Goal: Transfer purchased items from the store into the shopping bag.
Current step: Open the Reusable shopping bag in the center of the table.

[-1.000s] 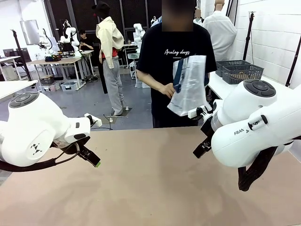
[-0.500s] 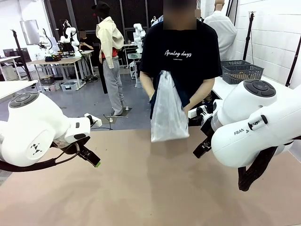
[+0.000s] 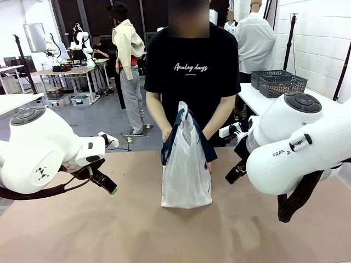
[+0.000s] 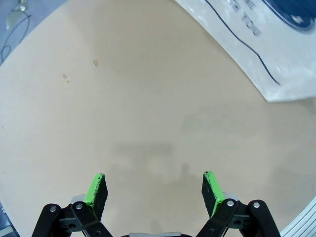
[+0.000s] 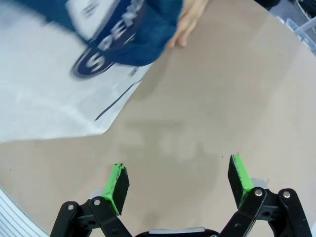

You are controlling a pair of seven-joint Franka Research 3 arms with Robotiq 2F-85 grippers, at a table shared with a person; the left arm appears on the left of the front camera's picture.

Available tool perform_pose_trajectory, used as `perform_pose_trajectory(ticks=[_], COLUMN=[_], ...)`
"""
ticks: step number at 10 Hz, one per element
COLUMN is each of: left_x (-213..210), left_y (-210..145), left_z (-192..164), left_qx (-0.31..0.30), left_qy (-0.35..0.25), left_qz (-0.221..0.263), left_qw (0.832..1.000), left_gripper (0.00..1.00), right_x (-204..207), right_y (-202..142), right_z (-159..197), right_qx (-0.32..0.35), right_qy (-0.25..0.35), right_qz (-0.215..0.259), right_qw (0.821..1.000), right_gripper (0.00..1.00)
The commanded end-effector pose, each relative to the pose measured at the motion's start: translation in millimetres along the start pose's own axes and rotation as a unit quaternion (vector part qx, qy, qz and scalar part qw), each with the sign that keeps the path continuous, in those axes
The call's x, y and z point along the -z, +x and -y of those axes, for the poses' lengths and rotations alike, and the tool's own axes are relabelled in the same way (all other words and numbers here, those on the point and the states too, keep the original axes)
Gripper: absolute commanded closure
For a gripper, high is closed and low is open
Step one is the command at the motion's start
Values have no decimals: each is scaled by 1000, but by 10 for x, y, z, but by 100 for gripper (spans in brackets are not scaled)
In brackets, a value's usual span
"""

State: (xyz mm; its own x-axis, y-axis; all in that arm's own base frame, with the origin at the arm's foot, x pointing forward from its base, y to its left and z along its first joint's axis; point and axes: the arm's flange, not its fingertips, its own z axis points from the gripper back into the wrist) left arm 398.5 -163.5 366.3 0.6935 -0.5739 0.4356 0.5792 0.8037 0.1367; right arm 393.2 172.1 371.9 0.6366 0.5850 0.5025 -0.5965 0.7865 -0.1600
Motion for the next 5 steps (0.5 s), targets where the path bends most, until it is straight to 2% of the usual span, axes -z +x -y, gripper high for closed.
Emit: perform_pose_trajectory(ticks=[1,5], left_x=[-3,-3], left_y=[-13,-13], left_z=[-23,-23], left_qx=[-3,-3], left_qy=[0,0], left_qz=[7,7], left_qw=[1000,1000], left_gripper=[0,0], right_x=[-7,-7], right_y=[2,2], right_z=[3,3], right_qx=[0,0], right_qy=[0,0], right_qz=[1,1], right_qw=[1000,1000], right_gripper=[0,0])
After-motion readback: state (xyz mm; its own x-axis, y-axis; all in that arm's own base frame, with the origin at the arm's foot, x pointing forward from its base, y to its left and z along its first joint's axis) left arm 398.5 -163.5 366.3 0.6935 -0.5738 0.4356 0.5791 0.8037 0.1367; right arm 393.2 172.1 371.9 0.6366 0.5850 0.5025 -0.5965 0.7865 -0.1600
